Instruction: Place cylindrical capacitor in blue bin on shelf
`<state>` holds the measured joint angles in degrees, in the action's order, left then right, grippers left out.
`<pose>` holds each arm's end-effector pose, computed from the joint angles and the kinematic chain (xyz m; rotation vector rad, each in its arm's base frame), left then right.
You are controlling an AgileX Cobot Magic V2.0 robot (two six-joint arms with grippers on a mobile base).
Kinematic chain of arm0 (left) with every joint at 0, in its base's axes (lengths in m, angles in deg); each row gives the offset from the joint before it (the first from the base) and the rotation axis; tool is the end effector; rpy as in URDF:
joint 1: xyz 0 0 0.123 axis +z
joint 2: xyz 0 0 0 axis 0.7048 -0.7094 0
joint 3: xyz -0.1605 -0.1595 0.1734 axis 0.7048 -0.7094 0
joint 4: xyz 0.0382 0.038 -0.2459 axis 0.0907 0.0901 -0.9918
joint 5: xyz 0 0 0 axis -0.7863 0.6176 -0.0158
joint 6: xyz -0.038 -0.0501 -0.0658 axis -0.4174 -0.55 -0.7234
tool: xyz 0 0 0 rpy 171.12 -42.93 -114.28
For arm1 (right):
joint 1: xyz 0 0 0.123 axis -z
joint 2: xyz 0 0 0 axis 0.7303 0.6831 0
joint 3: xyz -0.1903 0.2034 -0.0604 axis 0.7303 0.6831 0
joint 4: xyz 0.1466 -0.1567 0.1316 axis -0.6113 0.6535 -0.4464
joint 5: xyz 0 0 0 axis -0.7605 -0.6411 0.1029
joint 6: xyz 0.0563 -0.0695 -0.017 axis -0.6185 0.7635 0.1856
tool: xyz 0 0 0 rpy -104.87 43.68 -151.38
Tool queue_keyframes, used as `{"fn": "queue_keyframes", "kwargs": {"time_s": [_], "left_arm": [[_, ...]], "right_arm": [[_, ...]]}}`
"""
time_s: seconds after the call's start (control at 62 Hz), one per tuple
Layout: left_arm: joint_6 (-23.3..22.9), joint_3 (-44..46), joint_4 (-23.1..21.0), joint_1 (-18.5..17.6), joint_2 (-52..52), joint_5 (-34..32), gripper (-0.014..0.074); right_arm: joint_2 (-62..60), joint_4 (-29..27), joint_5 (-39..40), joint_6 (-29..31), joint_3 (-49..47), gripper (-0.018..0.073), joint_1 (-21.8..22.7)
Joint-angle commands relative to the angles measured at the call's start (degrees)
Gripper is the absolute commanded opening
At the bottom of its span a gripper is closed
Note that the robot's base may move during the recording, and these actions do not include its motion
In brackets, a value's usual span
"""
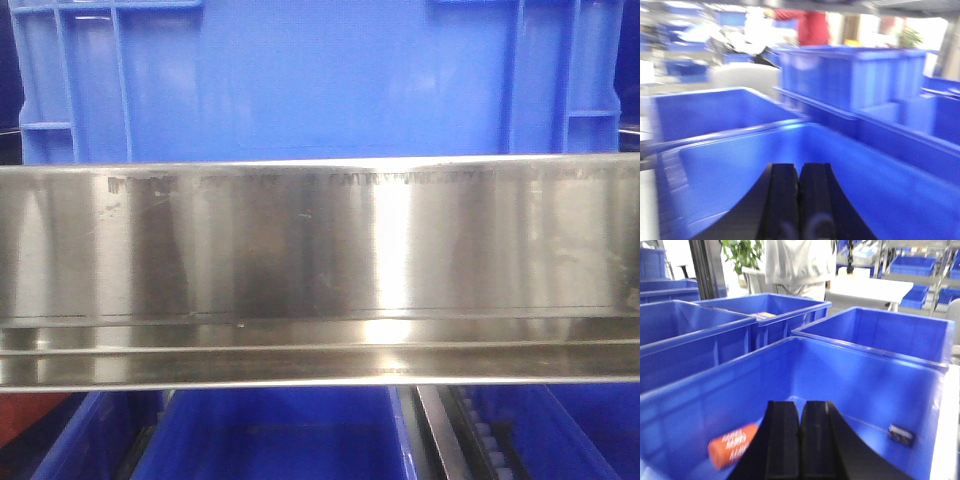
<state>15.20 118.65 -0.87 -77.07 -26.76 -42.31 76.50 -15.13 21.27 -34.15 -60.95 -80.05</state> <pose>0.1774 -0.1142 0.4427 0.4100 1.5271 -0.5057 0.1728 0.1173 0.4409 -0.4682 1.6173 0.5115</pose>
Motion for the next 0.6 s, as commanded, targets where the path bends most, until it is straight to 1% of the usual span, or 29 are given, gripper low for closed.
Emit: {"fn": "queue_keyframes", "kwargs": {"time_s": [0.0, 0.322, 0.58], "left_arm": [[0.01, -4.32, 0.11, 0.62, 5.13, -1.20, -0.0111], [0.01, -23.28, 0.11, 0.62, 26.54, -1.20, -0.0111], [0.01, -34.00, 0.11, 0.62, 39.26, -1.10, -0.0111]], "right_arm": [[-4.11, 0.32, 1.18, 0.41, 3.49, -0.0162, 0.10], [-21.30, 1.09, 2.66, 0.41, 19.45, -0.0162, 0.10], [-32.46, 1.09, 2.66, 0.41, 30.86, -0.0162, 0.10]]}}
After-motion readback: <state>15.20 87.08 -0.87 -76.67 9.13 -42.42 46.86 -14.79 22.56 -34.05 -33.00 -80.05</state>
